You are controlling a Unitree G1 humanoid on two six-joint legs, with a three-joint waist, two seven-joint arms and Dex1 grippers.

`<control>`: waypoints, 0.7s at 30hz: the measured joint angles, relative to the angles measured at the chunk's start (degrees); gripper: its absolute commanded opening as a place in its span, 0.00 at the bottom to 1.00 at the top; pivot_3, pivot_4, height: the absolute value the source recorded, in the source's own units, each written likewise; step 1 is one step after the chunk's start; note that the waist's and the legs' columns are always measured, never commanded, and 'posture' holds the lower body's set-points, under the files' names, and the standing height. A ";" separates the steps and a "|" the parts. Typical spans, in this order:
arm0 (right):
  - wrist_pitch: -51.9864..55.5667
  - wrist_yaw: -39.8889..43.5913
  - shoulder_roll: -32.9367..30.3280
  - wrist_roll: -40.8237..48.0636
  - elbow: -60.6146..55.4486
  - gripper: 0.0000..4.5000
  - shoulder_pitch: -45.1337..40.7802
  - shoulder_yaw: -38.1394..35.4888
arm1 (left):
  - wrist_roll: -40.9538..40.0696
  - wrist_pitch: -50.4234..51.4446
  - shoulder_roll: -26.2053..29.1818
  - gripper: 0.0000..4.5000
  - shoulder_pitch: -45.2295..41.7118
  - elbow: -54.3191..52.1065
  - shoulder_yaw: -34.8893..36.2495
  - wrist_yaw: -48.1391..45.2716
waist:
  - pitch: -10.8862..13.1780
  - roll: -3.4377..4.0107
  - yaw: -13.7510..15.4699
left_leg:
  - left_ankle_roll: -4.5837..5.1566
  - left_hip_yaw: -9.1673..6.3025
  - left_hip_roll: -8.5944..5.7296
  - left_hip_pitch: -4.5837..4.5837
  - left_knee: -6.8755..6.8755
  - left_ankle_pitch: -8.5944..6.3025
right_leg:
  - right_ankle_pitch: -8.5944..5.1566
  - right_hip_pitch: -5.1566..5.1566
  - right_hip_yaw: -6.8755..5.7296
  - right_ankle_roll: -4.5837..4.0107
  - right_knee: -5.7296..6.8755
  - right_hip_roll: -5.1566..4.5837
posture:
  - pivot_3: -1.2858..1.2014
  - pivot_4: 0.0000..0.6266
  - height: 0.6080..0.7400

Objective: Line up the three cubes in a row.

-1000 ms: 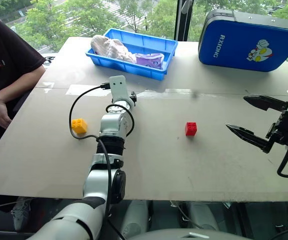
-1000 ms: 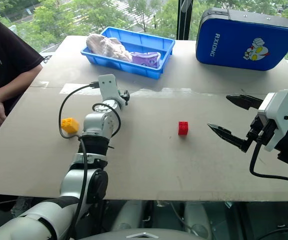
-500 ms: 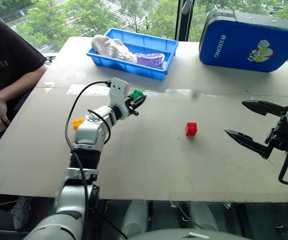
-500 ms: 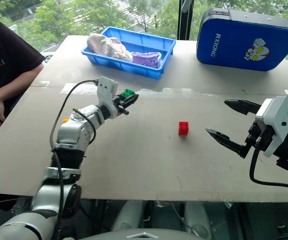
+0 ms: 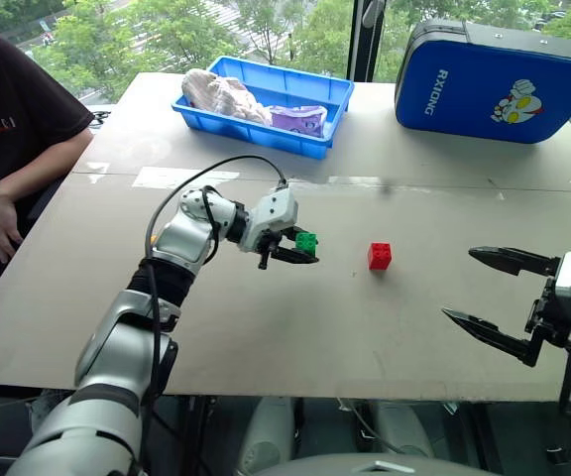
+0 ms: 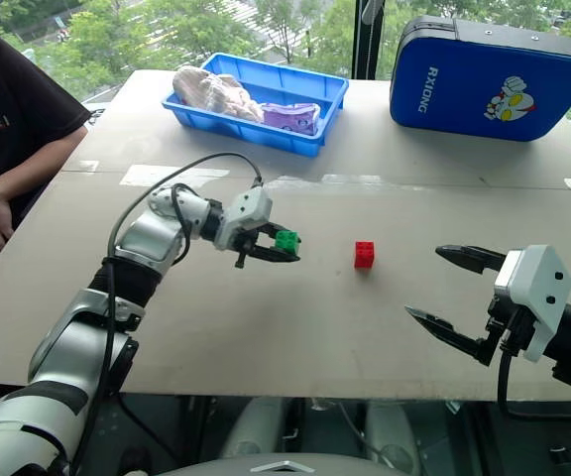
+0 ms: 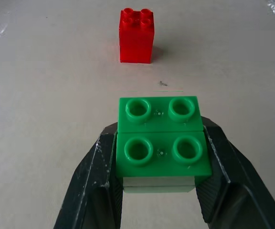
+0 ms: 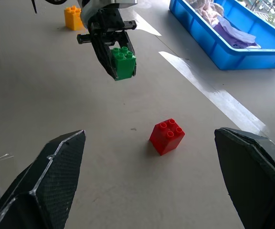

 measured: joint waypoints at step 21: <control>-2.15 0.67 -0.18 0.49 -0.55 0.99 4.19 -0.75 | 4.65 -14.84 -6.99 0.30 -3.58 20.56 2.64 1.28 | -0.01 -0.02 -0.05 | 0.03 0.02 0.00 0.04 0.06 -0.02 | -0.05 0.02 0.02 0.14 0.03 -0.01 | 0.52 0.24 1.00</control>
